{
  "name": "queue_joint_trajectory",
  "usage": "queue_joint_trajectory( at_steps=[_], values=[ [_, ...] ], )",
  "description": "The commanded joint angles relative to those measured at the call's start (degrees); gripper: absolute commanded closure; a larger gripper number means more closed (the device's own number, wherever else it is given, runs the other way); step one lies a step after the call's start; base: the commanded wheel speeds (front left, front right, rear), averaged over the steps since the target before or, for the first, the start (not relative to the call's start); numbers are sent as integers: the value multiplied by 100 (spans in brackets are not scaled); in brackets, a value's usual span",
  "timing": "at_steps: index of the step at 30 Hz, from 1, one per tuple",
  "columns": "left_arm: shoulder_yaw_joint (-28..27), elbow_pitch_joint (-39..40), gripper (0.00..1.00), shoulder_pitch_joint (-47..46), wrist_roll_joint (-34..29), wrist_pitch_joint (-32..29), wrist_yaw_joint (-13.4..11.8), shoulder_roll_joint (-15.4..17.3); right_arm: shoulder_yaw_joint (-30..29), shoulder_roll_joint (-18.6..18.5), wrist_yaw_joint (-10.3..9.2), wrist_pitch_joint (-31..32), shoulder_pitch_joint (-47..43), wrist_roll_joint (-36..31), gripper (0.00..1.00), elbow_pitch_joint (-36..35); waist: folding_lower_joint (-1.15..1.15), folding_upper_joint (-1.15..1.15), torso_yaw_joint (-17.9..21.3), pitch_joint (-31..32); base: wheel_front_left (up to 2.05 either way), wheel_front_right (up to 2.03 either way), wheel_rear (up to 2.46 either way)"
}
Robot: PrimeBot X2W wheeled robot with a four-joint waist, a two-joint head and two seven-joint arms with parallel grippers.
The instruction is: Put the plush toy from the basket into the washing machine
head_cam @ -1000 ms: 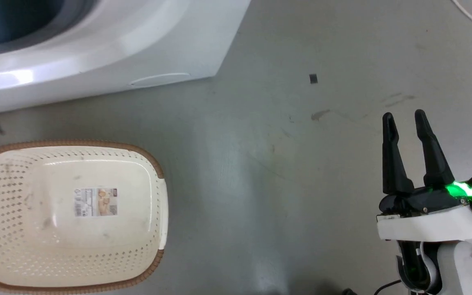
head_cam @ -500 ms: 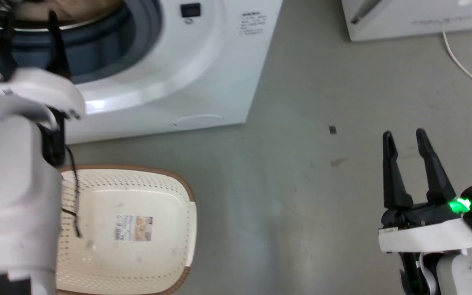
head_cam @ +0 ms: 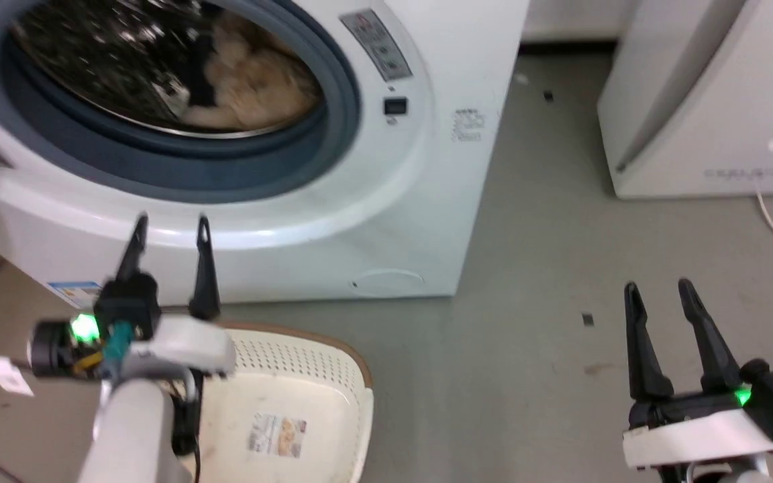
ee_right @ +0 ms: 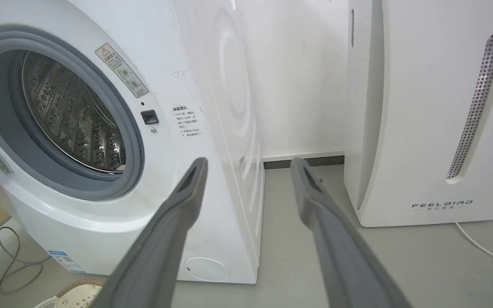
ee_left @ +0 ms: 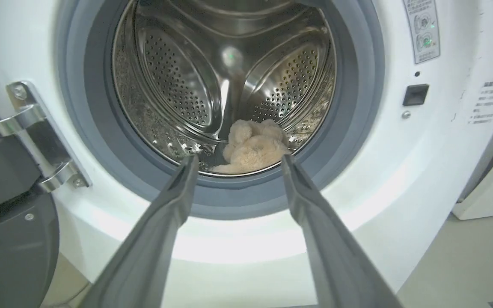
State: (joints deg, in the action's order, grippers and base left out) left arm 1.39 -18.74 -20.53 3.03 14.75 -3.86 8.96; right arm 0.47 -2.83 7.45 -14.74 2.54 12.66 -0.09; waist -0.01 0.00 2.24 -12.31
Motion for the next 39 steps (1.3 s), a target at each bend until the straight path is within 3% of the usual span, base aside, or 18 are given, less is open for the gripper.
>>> queue_joint_trajectory(
  at_steps=[1,9,20,21,39],
  values=[
    [5,59,0,163,-24,25,-29,-34,-12,-5,3,-26,-79,-7,0,25,1,0,-247,354,0,0,0],
    [79,517,0,1357,-137,25,-112,-221,-74,-5,3,-26,-544,-70,0,87,1,0,-390,1029,0,0,0],
    [94,1077,0,2195,-139,25,-90,-283,-159,-5,3,-26,-931,-94,0,69,1,0,-401,1336,0,0,0],
    [105,1057,100,2154,-133,-1,-83,-272,-155,1,0,1,-860,-60,100,71,1,0,-402,1339,0,0,0],
    [83,1154,100,2142,-153,-195,-24,-314,-144,0,-1,188,-780,-211,100,65,1,0,-380,1328,0,0,0]
  ],
)
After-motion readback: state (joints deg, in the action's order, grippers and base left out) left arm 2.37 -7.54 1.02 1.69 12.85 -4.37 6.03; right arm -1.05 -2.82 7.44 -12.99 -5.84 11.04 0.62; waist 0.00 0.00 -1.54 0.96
